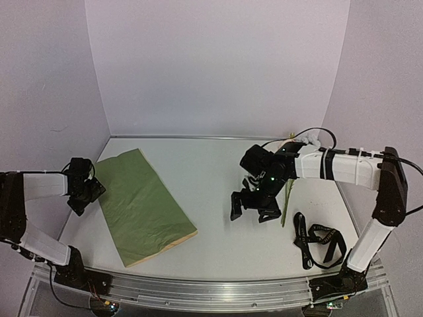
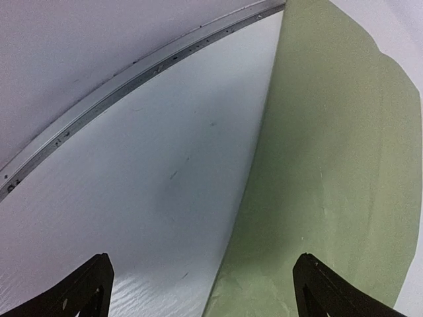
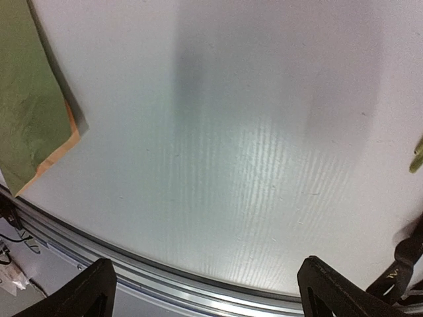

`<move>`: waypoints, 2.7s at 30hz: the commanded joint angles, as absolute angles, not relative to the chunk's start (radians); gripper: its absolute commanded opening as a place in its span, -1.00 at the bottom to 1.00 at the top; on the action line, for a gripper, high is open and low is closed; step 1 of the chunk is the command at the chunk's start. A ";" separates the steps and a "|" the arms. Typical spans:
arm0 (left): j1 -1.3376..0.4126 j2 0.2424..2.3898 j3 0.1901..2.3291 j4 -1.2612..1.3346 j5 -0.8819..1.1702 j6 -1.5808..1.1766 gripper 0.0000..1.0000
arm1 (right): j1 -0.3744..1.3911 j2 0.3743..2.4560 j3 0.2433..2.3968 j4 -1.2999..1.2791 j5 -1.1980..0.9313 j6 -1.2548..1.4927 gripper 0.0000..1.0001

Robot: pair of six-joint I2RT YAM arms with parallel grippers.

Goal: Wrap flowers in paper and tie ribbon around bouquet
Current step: Move the folded wrapping paper to the center of the board, then pick up the corner of the folded wrapping paper from the center of the board.

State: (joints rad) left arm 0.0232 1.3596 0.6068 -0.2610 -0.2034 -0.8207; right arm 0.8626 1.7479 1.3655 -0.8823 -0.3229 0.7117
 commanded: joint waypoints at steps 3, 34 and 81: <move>0.052 1.483 0.631 0.007 -0.017 -0.708 0.98 | 0.877 1.850 1.470 -0.802 -0.427 0.699 0.97; -0.388 1.841 0.906 -0.023 0.190 -0.856 0.19 | 0.883 1.789 1.219 -0.645 -0.423 0.923 0.84; -0.744 1.430 0.532 -0.114 0.128 -0.979 -0.03 | 1.084 1.659 0.883 -0.292 -0.272 1.248 -0.64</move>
